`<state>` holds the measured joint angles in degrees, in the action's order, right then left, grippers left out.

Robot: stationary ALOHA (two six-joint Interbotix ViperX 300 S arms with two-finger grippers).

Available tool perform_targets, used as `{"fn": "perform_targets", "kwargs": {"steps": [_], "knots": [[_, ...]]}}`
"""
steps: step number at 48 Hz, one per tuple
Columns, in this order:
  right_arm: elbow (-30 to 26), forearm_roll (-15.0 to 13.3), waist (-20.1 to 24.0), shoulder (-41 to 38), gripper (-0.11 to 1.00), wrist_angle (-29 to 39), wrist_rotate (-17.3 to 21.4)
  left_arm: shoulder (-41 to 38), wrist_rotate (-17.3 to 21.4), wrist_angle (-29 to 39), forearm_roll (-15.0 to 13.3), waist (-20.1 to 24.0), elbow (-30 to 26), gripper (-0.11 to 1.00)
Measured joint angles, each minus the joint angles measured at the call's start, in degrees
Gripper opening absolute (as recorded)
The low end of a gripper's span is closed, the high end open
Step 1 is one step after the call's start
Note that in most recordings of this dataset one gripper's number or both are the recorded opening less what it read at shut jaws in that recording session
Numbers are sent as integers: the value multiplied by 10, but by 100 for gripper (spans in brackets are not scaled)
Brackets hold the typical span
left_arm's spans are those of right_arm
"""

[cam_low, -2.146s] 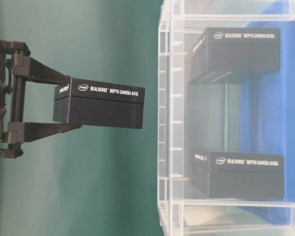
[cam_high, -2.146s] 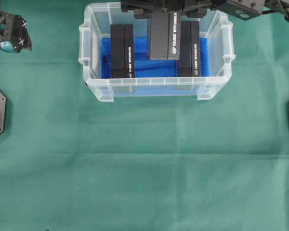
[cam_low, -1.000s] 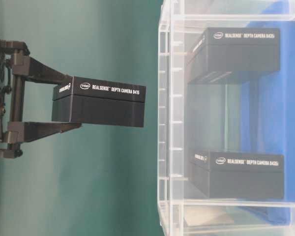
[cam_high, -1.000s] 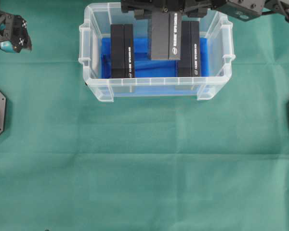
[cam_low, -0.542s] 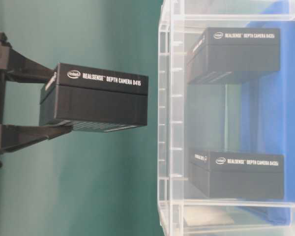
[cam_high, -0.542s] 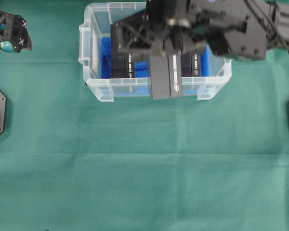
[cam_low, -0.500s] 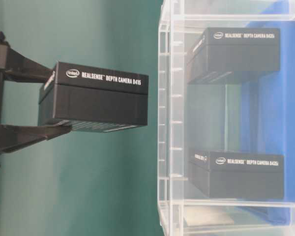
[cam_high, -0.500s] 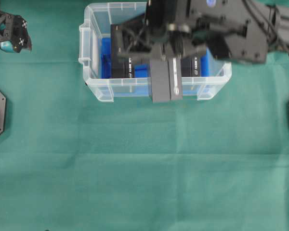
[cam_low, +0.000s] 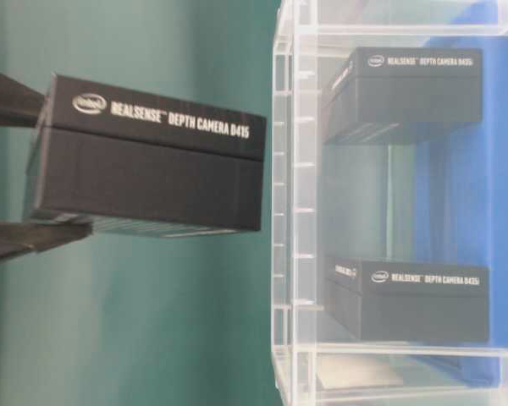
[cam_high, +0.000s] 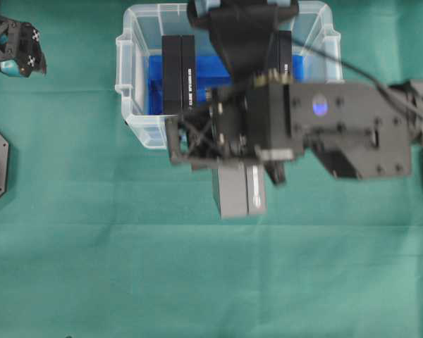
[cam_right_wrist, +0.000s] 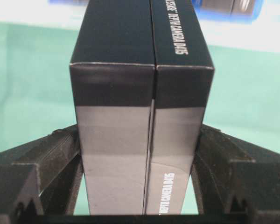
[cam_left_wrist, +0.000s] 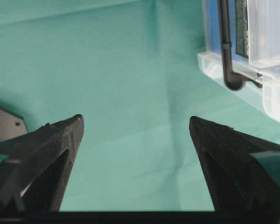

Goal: Take out the box from the case.
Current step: 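Carry the black boxes with the right gripper toward the table front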

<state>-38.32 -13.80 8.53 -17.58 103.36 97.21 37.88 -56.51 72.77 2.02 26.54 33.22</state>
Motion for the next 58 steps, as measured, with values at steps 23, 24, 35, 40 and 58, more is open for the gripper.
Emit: {"fn": "perform_targets", "kwargs": {"steps": [23,24,35,40,58], "knots": [[0,1,92,0,67,5,105,0,-2,0,0,0,0,95],[0,1,93,0,67,5,105,0,-2,0,0,0,0,95],[0,1,91,-1,67,5,105,0,-2,0,0,-1,0,95],[0,1,91,-3,67,5,104,0,-3,0,0,0,0,95],[18,17,90,-20,67,-9,103,0,-4,0,0,0,0,95]]}}
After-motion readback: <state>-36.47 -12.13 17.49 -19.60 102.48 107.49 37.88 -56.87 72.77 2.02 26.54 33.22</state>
